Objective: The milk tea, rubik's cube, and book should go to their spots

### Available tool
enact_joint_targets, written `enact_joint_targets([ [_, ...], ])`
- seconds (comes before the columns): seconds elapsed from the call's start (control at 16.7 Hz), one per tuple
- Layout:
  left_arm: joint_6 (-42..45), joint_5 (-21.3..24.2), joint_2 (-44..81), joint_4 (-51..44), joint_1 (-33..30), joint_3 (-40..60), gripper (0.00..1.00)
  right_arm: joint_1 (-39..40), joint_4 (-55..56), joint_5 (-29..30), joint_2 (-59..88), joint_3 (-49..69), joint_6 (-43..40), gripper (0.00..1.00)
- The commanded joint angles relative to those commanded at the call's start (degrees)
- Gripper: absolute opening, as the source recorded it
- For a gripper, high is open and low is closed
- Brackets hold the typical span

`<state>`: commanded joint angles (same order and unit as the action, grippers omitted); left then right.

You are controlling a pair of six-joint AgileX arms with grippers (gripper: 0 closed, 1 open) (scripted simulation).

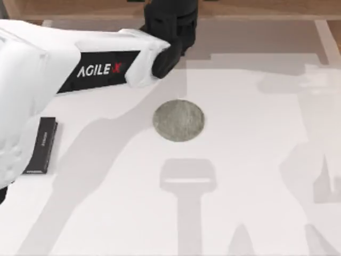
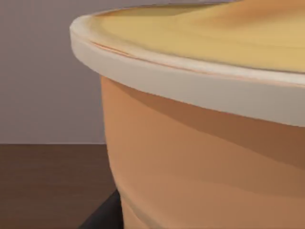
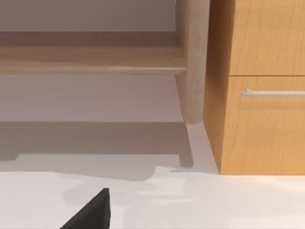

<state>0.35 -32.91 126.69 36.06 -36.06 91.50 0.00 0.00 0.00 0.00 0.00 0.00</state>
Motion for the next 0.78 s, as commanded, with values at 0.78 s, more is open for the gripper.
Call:
enact_joint_targets([
  [0.78, 0.9, -3.1, -7.9, 7.8, -5.5, -13.9, 0.00, 0.0, 0.0, 0.0, 0.0, 0.0, 0.0, 1.00],
])
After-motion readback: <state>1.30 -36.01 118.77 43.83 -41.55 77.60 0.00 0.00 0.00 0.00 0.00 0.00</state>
